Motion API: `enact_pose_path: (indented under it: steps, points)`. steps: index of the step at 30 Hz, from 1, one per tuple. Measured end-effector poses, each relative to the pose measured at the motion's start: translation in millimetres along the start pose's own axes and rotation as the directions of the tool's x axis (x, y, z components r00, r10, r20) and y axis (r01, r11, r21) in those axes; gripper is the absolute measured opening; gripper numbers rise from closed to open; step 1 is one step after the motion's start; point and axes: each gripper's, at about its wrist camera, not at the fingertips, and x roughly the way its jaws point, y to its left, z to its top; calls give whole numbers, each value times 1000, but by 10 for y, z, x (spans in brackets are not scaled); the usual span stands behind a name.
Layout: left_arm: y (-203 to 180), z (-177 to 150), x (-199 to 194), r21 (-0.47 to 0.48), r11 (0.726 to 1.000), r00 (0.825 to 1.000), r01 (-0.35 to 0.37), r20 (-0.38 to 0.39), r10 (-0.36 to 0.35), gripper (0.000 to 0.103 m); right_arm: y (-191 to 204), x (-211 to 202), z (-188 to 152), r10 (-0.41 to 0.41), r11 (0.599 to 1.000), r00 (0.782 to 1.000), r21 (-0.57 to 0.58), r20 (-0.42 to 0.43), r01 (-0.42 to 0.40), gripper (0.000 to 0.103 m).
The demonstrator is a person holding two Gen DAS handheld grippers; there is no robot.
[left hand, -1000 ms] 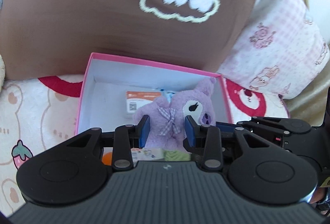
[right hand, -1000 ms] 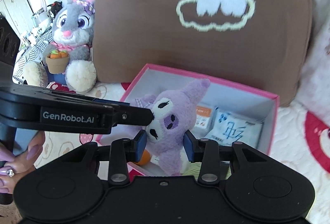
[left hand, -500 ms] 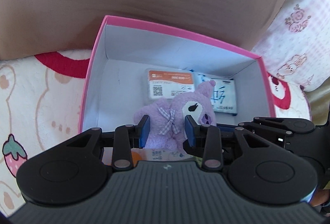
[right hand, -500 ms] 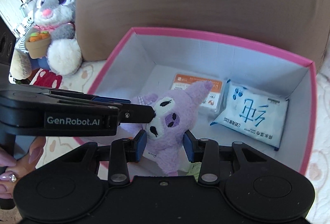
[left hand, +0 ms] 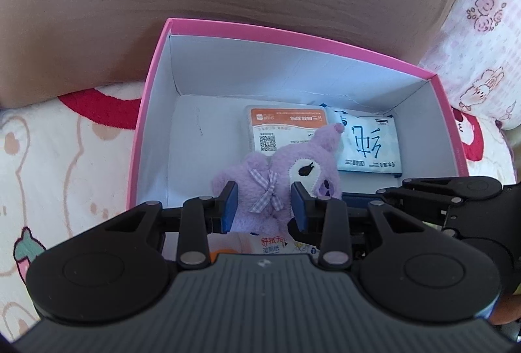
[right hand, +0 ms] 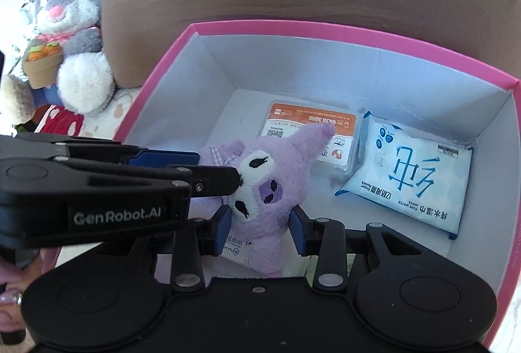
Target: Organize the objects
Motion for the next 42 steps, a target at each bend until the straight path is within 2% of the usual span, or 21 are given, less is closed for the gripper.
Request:
enact_pose_path:
  steps: [7,10,13,15,16,17,22,26,29,33,42]
  points:
    - [29,-16,41,1,1000,999,-31,14,31,33,10,91,-11,-23,999,1000,47,20,22,46]
    - [54,-8,18,-3,999,999,-35,20,35,33,7,106,-2,-50,997,998,55,32,48,55]
    - [80,3,-30,-10,1000,999,-25,33,25,33,-48,32,-63,-20,997,998,71,67,15,56]
    - [82,8,-58,-13,1000,999,-20,39,20,33,-76,38,-80,-20,997,997,70,70,15,46]
    - [81,13,-74,-16,1000,999,-20,43,21,33,-81,52,-75,-16,998,998,67,66,12,31]
    - [82,17,-94,-18,1000,999,-20,48,21,34,-79,68,-64,-4,998,998,63,59,0,27]
    - [108,27,-196,-38,999,997,-12,74,15,34,4,144,15,-9,999,999,52,53,6,27]
    - [135,9,-243,-45,999,997,-10,80,13,33,49,262,85,29,997,999,77,22,-31,27]
    - [161,-30,-293,-57,998,997,-10,82,14,33,92,306,73,15,999,1000,40,20,-15,28]
    - [168,-55,-392,-66,998,995,-14,93,20,34,90,103,-12,8,1000,998,8,56,-8,29]
    - [6,-138,-648,-59,998,993,-19,116,25,34,102,-566,-270,-46,993,986,-97,163,63,33]
